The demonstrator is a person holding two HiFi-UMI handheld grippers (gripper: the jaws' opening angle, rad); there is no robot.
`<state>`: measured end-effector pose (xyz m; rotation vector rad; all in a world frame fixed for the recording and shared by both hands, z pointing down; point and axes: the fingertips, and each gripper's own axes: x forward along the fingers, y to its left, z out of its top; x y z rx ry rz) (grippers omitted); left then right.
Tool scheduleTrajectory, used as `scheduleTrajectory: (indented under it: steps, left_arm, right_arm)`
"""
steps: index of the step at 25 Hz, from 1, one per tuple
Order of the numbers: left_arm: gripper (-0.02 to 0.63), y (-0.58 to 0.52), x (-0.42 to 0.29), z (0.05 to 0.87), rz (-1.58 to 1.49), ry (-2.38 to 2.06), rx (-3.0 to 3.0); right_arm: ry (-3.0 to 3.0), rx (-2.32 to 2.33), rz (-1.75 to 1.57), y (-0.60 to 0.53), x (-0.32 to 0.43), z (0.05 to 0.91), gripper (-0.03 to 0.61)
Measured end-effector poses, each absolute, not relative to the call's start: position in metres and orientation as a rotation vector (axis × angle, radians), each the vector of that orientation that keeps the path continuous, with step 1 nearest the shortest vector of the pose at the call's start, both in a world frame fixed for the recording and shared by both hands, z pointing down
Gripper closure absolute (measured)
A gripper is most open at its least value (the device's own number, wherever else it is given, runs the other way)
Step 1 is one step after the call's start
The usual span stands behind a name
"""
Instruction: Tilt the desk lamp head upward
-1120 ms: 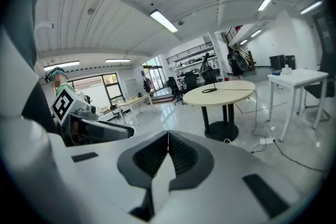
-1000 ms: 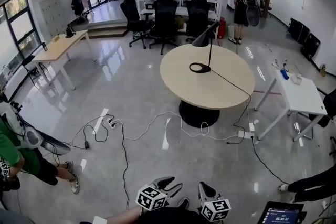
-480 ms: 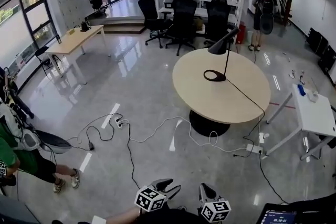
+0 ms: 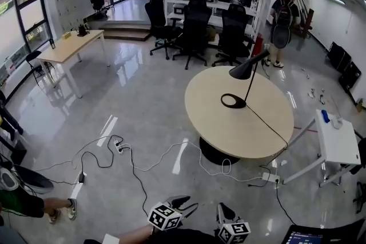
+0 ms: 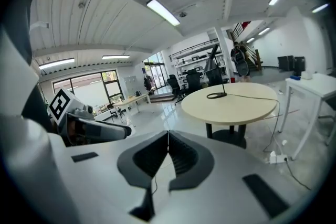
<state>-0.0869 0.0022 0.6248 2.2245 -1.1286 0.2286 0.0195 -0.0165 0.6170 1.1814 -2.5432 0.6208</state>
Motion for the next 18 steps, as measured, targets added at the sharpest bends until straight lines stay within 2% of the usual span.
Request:
scheduleTrajectory:
  steps: [10, 18]
  left_arm:
    - [0.414, -0.066, -0.155, 0.641, 0.186, -1.113, 2.194]
    - [0.414, -0.111, -0.163, 0.651, 0.189, -1.128, 2.157]
  right_arm:
    - [-2.485, 1.159, 0.594, -0.071, -0.039, 0.624, 0.574]
    - [-2.473, 1.109, 0.686, -0.122, -0.056, 0.644, 0.574]
